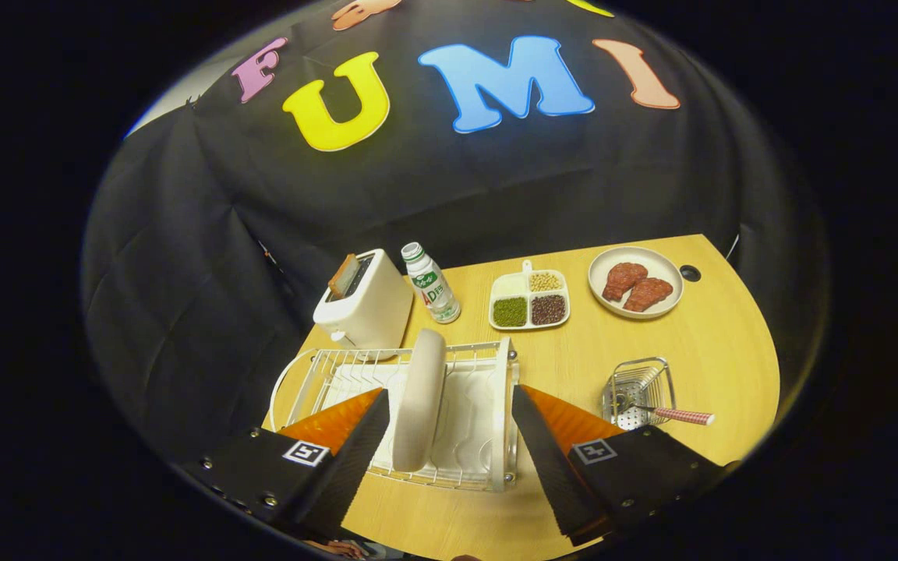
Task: Take the plate from the dish rack, then take the spoon from the basket and place it into the plate.
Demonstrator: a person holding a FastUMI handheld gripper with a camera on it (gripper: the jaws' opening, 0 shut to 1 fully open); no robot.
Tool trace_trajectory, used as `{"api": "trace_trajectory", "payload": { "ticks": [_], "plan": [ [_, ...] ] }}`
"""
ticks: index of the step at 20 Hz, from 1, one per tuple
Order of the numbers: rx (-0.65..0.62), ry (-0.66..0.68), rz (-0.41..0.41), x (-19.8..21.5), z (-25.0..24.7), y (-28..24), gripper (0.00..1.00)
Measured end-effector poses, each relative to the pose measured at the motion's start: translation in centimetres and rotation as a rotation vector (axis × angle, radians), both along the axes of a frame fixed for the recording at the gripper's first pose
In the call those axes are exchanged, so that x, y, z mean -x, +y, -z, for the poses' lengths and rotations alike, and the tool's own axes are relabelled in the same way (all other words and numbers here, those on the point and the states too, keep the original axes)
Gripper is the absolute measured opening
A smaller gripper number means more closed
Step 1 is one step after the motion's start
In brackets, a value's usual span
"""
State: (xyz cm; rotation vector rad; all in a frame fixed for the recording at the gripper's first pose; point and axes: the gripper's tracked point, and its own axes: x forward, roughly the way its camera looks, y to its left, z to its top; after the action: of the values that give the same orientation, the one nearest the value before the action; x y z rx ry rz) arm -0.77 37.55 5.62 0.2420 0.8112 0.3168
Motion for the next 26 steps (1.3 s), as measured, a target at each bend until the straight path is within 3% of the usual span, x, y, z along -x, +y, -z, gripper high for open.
{"api": "trace_trajectory", "payload": {
  "ticks": [10,15,17,18,20,21,26],
  "plan": [
    [0.073,0.181,-0.004,-2.8,5.3,3.5,0.99],
    [0.181,0.255,0.010,-3.6,9.0,4.1,0.98],
    [0.222,0.281,0.005,-3.7,10.1,4.2,0.76],
    [0.253,0.307,0.016,-3.5,11.2,4.3,0.76],
    [0.261,0.348,0.055,-3.3,11.8,4.7,0.37],
    [0.252,0.356,0.079,-3.5,11.6,4.4,0.32],
    [0.317,0.367,0.104,-3.4,10.1,4.5,0.32]
  ]
}}
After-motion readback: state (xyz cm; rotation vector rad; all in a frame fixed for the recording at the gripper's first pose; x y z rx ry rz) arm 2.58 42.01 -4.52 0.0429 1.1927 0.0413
